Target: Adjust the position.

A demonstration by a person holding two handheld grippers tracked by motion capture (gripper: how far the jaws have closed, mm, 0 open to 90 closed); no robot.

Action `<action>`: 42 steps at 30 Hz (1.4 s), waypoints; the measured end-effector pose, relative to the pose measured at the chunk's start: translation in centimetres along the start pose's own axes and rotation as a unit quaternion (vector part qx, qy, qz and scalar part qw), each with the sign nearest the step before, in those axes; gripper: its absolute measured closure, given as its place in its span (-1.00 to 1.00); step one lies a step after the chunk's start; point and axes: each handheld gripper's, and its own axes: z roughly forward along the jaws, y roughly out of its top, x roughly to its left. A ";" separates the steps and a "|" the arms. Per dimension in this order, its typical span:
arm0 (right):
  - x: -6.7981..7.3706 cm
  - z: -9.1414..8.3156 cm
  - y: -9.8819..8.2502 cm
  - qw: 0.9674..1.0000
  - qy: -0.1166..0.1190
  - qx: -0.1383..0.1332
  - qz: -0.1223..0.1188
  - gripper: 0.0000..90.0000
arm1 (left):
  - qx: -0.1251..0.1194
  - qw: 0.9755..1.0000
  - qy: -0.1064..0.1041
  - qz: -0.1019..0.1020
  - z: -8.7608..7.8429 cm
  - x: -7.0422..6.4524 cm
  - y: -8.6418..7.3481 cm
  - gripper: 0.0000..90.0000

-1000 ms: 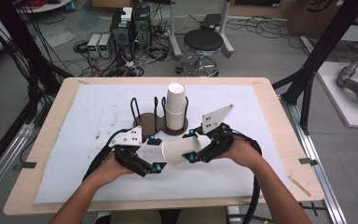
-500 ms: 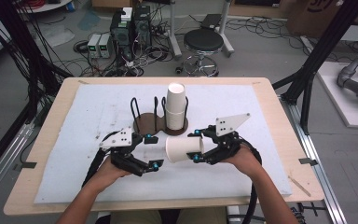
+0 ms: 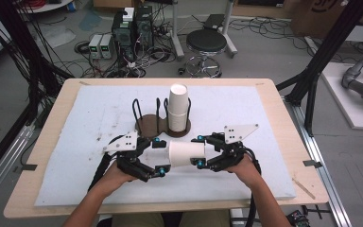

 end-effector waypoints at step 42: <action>0.2 1.1 -0.7 0.999 0.048 -0.014 0.016 -0.20 | 0.005 1.000 -0.025 0.018 1.9 -0.2 0.1 -0.38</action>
